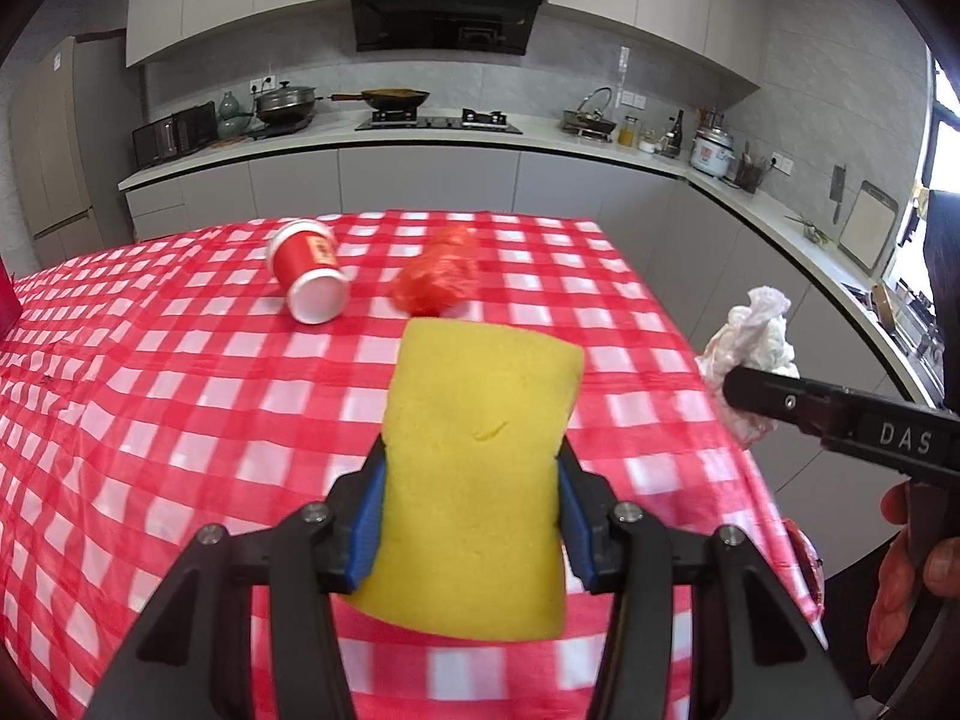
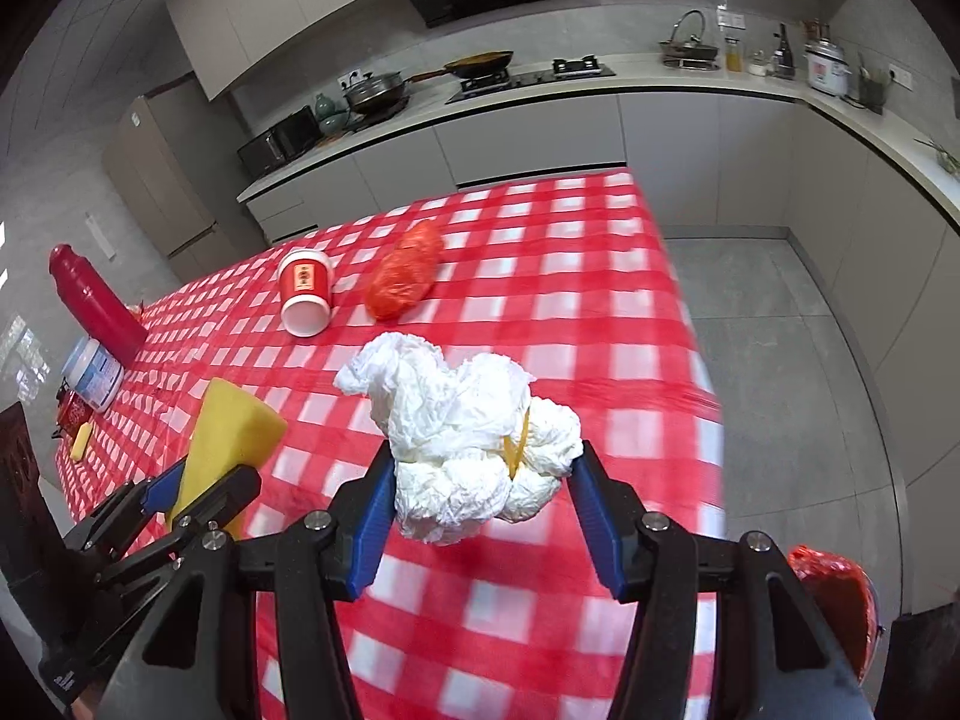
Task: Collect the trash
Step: 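Carry the tissue and sponge with both tools over the bin, then open the right tool to drop the tissue while the left tool drops the sponge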
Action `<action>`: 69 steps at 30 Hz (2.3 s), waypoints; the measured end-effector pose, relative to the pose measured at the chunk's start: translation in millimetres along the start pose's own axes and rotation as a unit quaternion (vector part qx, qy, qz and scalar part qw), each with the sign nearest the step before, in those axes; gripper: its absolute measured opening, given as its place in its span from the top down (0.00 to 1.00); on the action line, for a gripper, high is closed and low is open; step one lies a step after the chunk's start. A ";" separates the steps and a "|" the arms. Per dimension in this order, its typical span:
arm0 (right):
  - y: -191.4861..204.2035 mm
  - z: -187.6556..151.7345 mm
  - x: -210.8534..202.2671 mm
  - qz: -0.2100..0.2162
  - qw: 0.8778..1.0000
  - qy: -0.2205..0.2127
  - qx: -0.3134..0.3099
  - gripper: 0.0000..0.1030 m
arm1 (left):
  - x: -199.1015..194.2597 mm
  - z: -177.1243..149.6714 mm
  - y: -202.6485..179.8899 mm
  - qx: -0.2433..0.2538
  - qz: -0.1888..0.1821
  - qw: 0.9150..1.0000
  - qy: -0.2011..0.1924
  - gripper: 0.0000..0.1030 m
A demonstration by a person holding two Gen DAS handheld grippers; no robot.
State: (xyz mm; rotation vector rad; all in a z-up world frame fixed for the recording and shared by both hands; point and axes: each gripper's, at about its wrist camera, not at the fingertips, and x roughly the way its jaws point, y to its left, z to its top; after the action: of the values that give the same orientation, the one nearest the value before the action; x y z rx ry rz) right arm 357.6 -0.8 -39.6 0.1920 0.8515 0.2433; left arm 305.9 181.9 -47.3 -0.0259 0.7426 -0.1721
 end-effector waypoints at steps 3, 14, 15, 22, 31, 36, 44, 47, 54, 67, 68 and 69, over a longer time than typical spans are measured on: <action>-22.4 -7.4 -17.5 -0.003 1.000 -0.004 0.006 0.44 | -3.6 -4.1 -22.2 0.007 -0.006 1.000 -0.001 0.51; -140.9 -43.1 -79.9 -0.045 0.997 -0.012 0.058 0.44 | 0.3 -20.9 -138.6 0.050 -0.058 0.997 0.009 0.51; -153.5 -47.7 -86.1 -0.049 0.997 -0.012 0.064 0.44 | 0.0 -22.8 -148.7 0.054 -0.064 0.996 0.009 0.51; -240.2 -84.0 -123.1 -0.087 0.990 -0.004 0.107 0.44 | 5.7 -43.2 -225.2 0.082 -0.102 0.991 0.021 0.51; -320.8 -148.0 -110.7 -0.106 0.984 0.054 0.136 0.44 | 30.4 -84.5 -297.1 0.087 -0.119 0.987 0.058 0.51; -351.3 -179.6 -89.4 -0.100 0.981 0.087 0.140 0.44 | 41.2 -110.5 -307.8 0.082 -0.100 0.988 0.079 0.51; -366.8 -202.4 -37.6 -0.073 0.981 0.127 0.125 0.44 | 66.6 -141.3 -311.9 0.064 -0.064 0.991 0.099 0.51; -371.9 -210.6 -19.0 -0.061 0.981 0.142 0.117 0.42 | 73.5 -150.4 -308.8 0.056 -0.052 0.992 0.105 0.51; -387.3 -215.5 -12.8 -0.063 0.982 0.124 0.130 0.20 | 84.0 -172.5 -311.1 0.049 -0.034 0.991 0.120 0.51; -426.6 -201.6 -48.6 -0.070 0.981 0.068 0.168 0.20 | 118.0 -207.9 -369.3 0.029 -0.054 0.989 0.134 0.20; -428.6 -201.5 -52.3 -0.072 0.981 0.066 0.170 0.20 | 118.1 -207.2 -371.8 0.029 -0.034 0.990 0.137 0.05; -430.0 -201.1 -56.1 -0.073 0.981 0.064 0.171 0.20 | 114.7 -204.9 -372.1 0.023 -0.015 0.991 0.132 0.02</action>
State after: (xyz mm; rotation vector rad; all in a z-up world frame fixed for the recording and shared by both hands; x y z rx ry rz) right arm 226.9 -413.6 -242.2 0.4367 1.0283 -0.0302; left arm 196.0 -196.1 -243.8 0.0309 1.0018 -0.2241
